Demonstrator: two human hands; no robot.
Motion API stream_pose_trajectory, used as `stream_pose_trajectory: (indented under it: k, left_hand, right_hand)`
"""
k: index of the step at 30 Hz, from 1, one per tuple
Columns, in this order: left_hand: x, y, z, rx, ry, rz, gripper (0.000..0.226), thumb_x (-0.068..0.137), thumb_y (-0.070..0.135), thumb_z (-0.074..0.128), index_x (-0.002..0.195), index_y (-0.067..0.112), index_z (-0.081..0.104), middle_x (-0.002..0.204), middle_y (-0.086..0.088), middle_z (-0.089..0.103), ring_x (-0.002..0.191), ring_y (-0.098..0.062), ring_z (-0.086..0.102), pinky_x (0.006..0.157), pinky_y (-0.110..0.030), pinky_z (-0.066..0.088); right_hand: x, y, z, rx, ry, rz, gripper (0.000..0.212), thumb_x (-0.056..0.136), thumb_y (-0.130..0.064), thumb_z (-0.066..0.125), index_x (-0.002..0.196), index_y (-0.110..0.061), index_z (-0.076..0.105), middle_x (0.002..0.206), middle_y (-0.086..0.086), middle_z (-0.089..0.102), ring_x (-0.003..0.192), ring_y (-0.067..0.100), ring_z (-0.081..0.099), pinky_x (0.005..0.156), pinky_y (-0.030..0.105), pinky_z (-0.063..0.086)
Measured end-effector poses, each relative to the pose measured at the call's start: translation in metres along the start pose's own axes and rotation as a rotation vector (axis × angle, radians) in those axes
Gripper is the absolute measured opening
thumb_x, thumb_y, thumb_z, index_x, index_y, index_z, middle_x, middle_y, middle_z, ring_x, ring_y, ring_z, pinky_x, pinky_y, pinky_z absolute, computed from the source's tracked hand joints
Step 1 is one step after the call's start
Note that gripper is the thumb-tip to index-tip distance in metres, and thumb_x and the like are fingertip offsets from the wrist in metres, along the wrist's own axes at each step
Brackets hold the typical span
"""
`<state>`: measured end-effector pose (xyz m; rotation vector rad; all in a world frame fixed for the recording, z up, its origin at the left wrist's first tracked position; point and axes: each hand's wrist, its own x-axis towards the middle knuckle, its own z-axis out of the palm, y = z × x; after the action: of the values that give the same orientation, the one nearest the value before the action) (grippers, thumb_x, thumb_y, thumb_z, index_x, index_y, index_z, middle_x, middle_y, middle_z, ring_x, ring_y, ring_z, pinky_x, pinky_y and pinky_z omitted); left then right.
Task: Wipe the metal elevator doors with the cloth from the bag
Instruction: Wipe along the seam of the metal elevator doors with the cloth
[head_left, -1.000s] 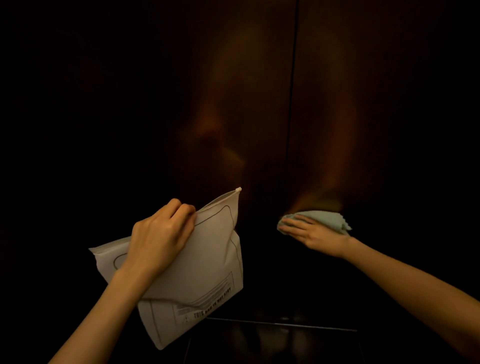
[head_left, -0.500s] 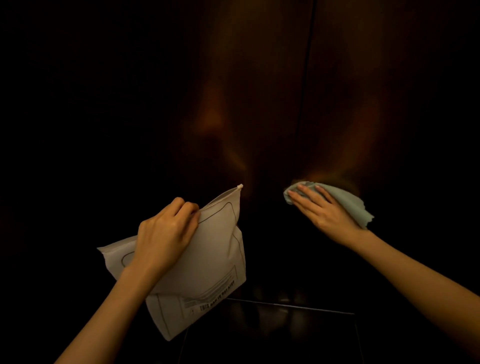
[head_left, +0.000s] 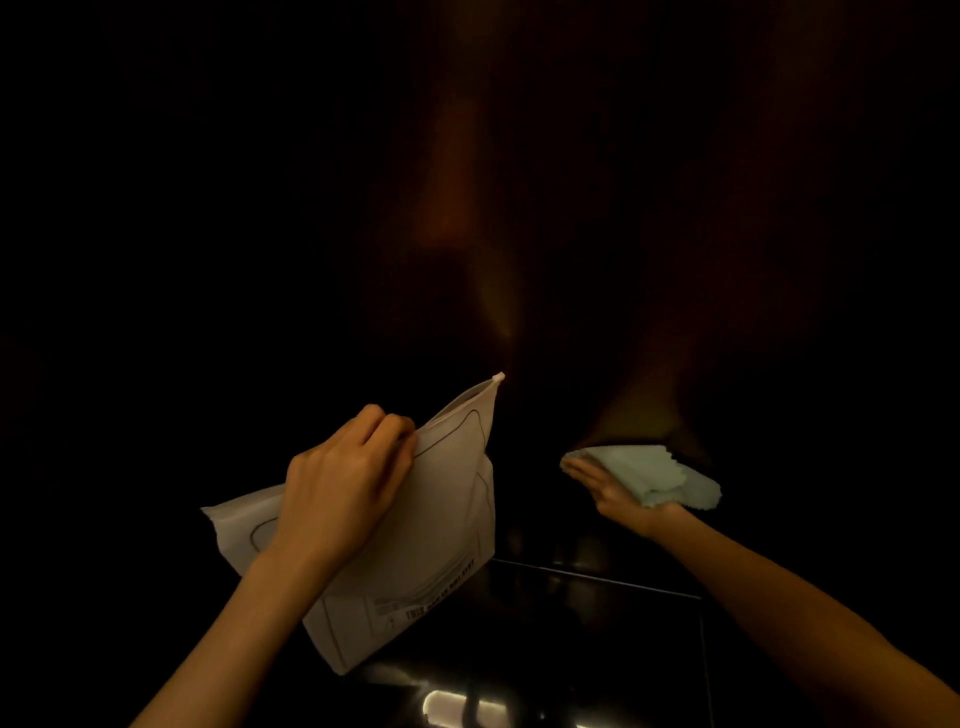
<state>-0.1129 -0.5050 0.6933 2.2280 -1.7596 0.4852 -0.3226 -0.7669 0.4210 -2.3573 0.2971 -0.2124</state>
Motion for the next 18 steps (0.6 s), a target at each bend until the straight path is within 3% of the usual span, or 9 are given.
stream_pose_trajectory:
  k: [2, 4, 5, 7, 10, 11, 14, 16, 18]
  left_hand:
    - [-0.004, 0.003, 0.005, -0.009, -0.003, -0.006, 0.031, 0.092, 0.030, 0.040, 0.091, 0.010, 0.064, 0.081, -0.003, 0.058, 0.053, -0.017, 0.052, 0.037, -0.021, 0.028]
    - [-0.006, 0.005, 0.006, -0.021, 0.001, -0.001, 0.031, 0.092, 0.030, 0.040, 0.092, 0.010, 0.064, 0.081, -0.003, 0.058, 0.052, -0.018, 0.052, 0.037, -0.021, 0.029]
    - [-0.006, 0.004, 0.006, -0.022, 0.005, 0.006, 0.032, 0.092, 0.030, 0.039, 0.092, 0.009, 0.063, 0.082, -0.004, 0.058, 0.052, -0.018, 0.052, 0.036, -0.021, 0.031]
    - [-0.006, 0.002, 0.003, -0.028, 0.015, 0.017, 0.033, 0.093, 0.030, 0.038, 0.092, 0.009, 0.064, 0.082, -0.005, 0.059, 0.053, -0.019, 0.053, 0.035, -0.023, 0.035]
    - [0.001, 0.000, -0.007, -0.035, 0.046, 0.018, 0.034, 0.093, 0.029, 0.038, 0.092, 0.008, 0.064, 0.083, -0.006, 0.060, 0.056, -0.020, 0.055, 0.036, -0.025, 0.038]
    - [0.006, -0.001, -0.013, -0.040, 0.059, 0.021, 0.034, 0.093, 0.030, 0.038, 0.093, 0.008, 0.064, 0.083, -0.006, 0.060, 0.057, -0.020, 0.056, 0.037, -0.025, 0.039]
    - [0.023, 0.000, -0.029, -0.031, 0.116, 0.037, 0.033, 0.093, 0.030, 0.039, 0.092, 0.009, 0.065, 0.083, -0.004, 0.060, 0.059, -0.019, 0.057, 0.037, -0.024, 0.039]
    - [0.035, 0.000, -0.044, -0.008, 0.163, 0.054, 0.032, 0.092, 0.029, 0.040, 0.091, 0.010, 0.065, 0.082, -0.003, 0.060, 0.060, -0.018, 0.058, 0.038, -0.023, 0.036]
    - [0.046, -0.001, -0.057, 0.007, 0.206, 0.067, 0.031, 0.092, 0.029, 0.041, 0.091, 0.011, 0.065, 0.082, -0.003, 0.060, 0.061, -0.018, 0.058, 0.038, -0.023, 0.034]
  right_hand:
    - [-0.002, 0.000, 0.003, -0.006, -0.059, 0.065, 0.079, 0.069, 0.022, 0.035, 0.144, 0.000, 0.023, 0.147, -0.037, 0.013, 0.130, -0.023, 0.004, 0.106, 0.003, -0.006]
    - [0.000, -0.011, -0.013, -0.089, -0.065, 0.110, 0.063, 0.072, 0.012, 0.032, 0.134, 0.020, 0.020, 0.155, -0.002, 0.016, 0.124, -0.030, 0.000, 0.105, 0.001, -0.005]
    - [0.001, -0.020, -0.024, -0.167, -0.044, 0.071, 0.062, 0.074, 0.010, 0.032, 0.134, 0.019, 0.020, 0.154, 0.006, 0.015, 0.123, -0.031, 0.000, 0.105, 0.000, -0.005]
    - [0.003, -0.038, -0.043, -0.238, -0.054, 0.000, 0.061, 0.080, 0.008, 0.034, 0.141, 0.006, 0.026, 0.156, -0.015, 0.006, 0.130, -0.024, 0.001, 0.107, 0.004, -0.005]
    - [0.002, -0.077, -0.080, -0.352, 0.113, -0.098, 0.066, 0.092, -0.009, 0.029, 0.143, -0.048, 0.015, 0.151, -0.030, 0.000, 0.135, -0.016, 0.000, 0.113, 0.016, -0.001]
    - [0.005, -0.091, -0.097, -0.419, 0.144, -0.155, 0.058, 0.098, -0.015, 0.024, 0.142, -0.051, 0.012, 0.151, -0.029, 0.001, 0.136, -0.015, -0.001, 0.114, 0.018, 0.001]
    - [0.008, -0.127, -0.144, -0.674, 0.187, -0.292, 0.045, 0.104, -0.022, 0.011, 0.148, -0.028, 0.004, 0.156, -0.016, -0.005, 0.142, 0.000, 0.001, 0.116, 0.024, -0.001]
    - [0.014, -0.151, -0.180, -0.857, 0.247, -0.368, 0.045, 0.104, -0.021, 0.011, 0.149, -0.024, 0.004, 0.157, -0.010, -0.004, 0.143, 0.005, 0.001, 0.117, 0.027, 0.000]
    - [0.018, -0.179, -0.214, -1.002, 0.314, -0.453, 0.043, 0.104, -0.019, 0.015, 0.147, -0.021, 0.020, 0.156, -0.006, 0.013, 0.144, 0.010, 0.003, 0.118, 0.031, 0.004]
